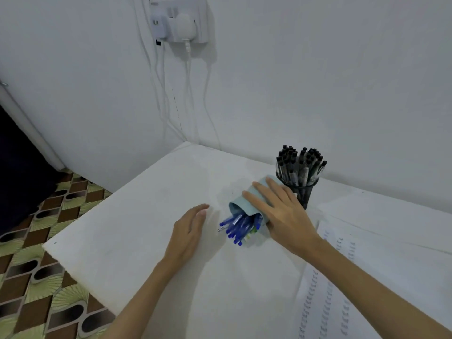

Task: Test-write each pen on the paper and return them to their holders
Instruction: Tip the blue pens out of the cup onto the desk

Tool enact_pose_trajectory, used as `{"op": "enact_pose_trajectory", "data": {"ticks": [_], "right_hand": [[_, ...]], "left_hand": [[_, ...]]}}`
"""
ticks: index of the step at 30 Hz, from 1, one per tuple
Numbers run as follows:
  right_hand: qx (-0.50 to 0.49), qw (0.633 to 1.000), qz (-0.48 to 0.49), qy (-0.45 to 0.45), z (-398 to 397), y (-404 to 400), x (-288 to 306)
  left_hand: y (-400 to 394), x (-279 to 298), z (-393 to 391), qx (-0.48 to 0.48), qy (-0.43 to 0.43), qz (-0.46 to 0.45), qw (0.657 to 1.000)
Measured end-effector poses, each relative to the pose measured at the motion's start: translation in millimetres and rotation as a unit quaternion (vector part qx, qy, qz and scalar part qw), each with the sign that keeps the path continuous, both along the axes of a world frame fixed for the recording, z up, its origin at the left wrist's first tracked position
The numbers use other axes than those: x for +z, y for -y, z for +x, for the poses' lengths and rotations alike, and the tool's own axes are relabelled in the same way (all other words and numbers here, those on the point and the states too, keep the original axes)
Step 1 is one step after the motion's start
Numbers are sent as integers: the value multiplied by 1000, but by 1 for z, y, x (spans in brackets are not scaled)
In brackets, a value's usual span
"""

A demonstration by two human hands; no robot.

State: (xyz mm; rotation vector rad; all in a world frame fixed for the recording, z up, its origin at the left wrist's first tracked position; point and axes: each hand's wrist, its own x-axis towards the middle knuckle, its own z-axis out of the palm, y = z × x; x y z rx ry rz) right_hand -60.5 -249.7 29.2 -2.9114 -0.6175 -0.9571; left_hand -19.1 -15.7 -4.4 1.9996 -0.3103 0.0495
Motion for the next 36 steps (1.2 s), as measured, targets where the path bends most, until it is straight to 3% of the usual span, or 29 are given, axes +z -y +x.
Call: {"op": "enact_pose_trajectory", "data": {"ticks": [8, 18, 31, 36], "right_hand": [[26, 992, -81, 88, 11, -1, -11], [4, 973, -147, 179, 17, 15, -32], [-99, 940, -247, 215, -21, 1, -4], [-138, 941, -245, 188, -39, 0, -2]], "left_hand": [[40, -1, -17, -57, 42, -82, 994], [34, -14, -22, -101, 77, 88, 988], [29, -13, -32, -85, 88, 68, 990], [18, -9, -35, -86, 121, 117, 982]]}}
